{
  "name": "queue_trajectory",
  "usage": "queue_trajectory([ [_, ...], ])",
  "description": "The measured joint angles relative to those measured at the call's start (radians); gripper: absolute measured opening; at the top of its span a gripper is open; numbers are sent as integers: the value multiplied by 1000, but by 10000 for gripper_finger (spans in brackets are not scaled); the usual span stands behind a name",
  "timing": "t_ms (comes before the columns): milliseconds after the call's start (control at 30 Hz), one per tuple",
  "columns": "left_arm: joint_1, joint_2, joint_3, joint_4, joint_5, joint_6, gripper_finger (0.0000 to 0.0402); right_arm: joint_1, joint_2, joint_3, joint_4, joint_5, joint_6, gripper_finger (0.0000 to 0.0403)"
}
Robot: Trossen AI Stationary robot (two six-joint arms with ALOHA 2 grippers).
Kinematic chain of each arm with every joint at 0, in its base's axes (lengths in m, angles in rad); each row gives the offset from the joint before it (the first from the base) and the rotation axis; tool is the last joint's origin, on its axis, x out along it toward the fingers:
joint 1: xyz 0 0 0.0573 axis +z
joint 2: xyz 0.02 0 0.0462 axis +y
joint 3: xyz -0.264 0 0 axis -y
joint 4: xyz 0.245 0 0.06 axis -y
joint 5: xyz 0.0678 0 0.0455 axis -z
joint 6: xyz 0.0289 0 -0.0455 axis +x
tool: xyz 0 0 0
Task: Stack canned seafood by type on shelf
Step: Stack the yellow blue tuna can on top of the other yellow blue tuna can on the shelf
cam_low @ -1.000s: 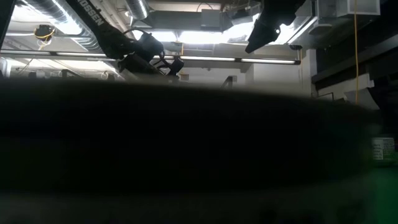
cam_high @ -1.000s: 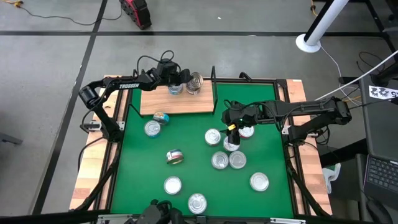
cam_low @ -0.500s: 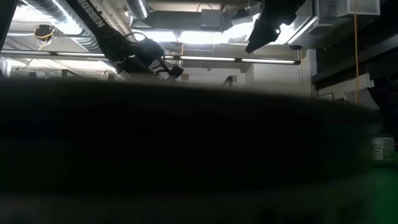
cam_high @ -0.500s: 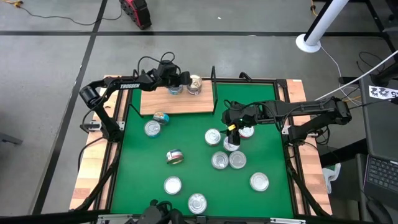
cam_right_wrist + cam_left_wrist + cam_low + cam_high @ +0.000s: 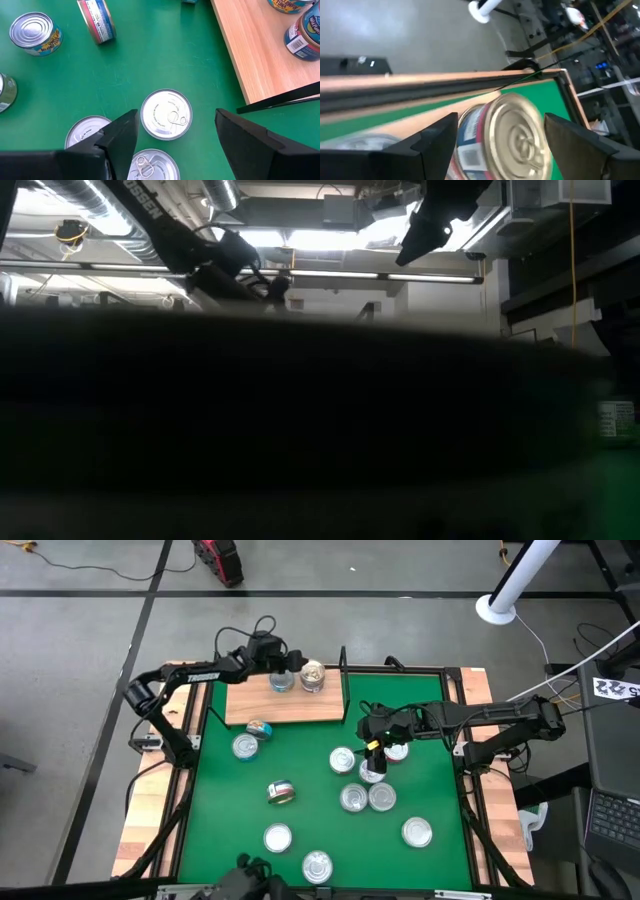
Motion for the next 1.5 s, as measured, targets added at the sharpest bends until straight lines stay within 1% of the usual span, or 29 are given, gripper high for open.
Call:
queue_trajectory([
  [133, 5, -58, 0, 1, 44, 127, 285, 0, 0, 0, -10, 0, 0, 262],
  [267, -8, -135, 2, -6, 122, 323, 279, 0, 0, 0, -18, 0, 0, 262],
  [367, -29, -203, 2, -42, 182, 467, 274, 0, 0, 0, -18, 0, 0, 262],
  [467, -58, -284, 3, -145, 195, 637, 270, 0, 0, 0, -18, 0, 0, 262],
  [567, -89, -365, 3, -314, 195, 788, 267, 0, 0, 0, -18, 0, 0, 262],
  [667, -120, -437, 3, -515, 195, 897, 267, 0, 0, 0, -18, 0, 0, 262],
  [800, -169, -489, 3, -765, 144, 961, 267, 0, 0, 0, -17, 0, 0, 262],
  [933, -221, -491, 2, -933, 51, 1012, 267, 0, 0, 0, -17, 0, 0, 262],
  [1100, -273, -487, -35, -981, -61, 1084, 267, 0, 0, 0, -17, 0, 0, 262],
  [1300, -308, -487, -99, -978, -80, 1129, 266, 0, 0, 0, -17, 0, 0, 262],
  [1400, -321, -487, -129, -975, -124, 1138, 266, 0, 0, 0, -17, 0, 0, 262],
  [1500, -326, -486, -158, -966, -133, 1138, 266, 0, 0, 0, -17, 0, 0, 262],
])
